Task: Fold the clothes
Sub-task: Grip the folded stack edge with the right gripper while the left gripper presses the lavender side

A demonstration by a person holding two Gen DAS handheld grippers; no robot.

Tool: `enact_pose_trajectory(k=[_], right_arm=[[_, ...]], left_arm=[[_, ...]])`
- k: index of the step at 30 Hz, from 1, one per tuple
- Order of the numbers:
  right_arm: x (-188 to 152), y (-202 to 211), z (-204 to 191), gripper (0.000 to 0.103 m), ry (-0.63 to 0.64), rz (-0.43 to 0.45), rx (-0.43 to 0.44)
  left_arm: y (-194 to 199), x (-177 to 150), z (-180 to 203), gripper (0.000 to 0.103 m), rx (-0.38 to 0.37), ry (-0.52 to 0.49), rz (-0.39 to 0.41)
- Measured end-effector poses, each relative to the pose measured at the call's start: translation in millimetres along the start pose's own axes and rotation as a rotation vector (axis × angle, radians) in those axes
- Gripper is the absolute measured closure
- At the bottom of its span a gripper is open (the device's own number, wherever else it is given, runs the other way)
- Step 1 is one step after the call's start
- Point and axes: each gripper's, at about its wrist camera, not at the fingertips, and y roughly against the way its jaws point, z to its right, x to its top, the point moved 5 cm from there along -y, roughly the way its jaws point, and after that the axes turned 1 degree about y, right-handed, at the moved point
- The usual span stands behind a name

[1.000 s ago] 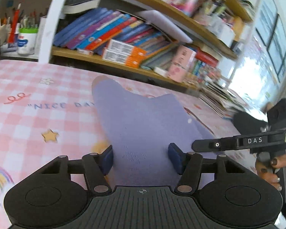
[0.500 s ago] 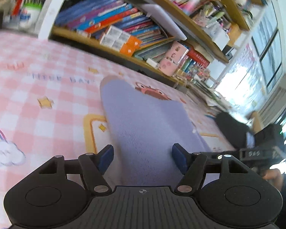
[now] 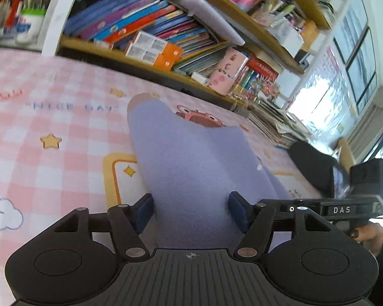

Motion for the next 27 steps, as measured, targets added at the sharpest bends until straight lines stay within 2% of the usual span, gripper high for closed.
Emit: enact_pose_trajectory(k=[2, 6, 7, 9, 12, 16, 22, 27], right_arm=[[1, -3, 7, 0.053, -0.058, -0.012, 0.014], [3, -9, 8, 0.053, -0.089, -0.003, 0.037], [4, -11, 7, 0.057, -0.085, -0.001, 0.040], [6, -12, 7, 0.064, -0.078, 0.008, 0.057], [7, -6, 0, 0.072, -0.007, 0.041, 0.052], [3, 3, -12, 0.073, 0.108, 0.103, 0.014], [7, 15, -18, 0.072, 0.161, 0.150, -0.008], [18, 16, -18, 0.072, 0.181, 0.172, -0.006]], left_arm=[[-3, -1, -5, 0.034, -0.018, 0.035, -0.004], [-11, -2, -10, 0.037, -0.049, 0.097, 0.001], [-12, -1, -9, 0.037, -0.044, 0.091, 0.001], [-11, 2, -5, 0.043, -0.023, 0.060, 0.008], [-6, 4, 10, 0.046, 0.010, -0.046, 0.035], [-1, 6, 24, 0.045, 0.019, -0.130, 0.077], [1, 12, 29, 0.045, -0.009, -0.137, 0.097], [-4, 27, 33, 0.045, -0.004, -0.173, 0.102]])
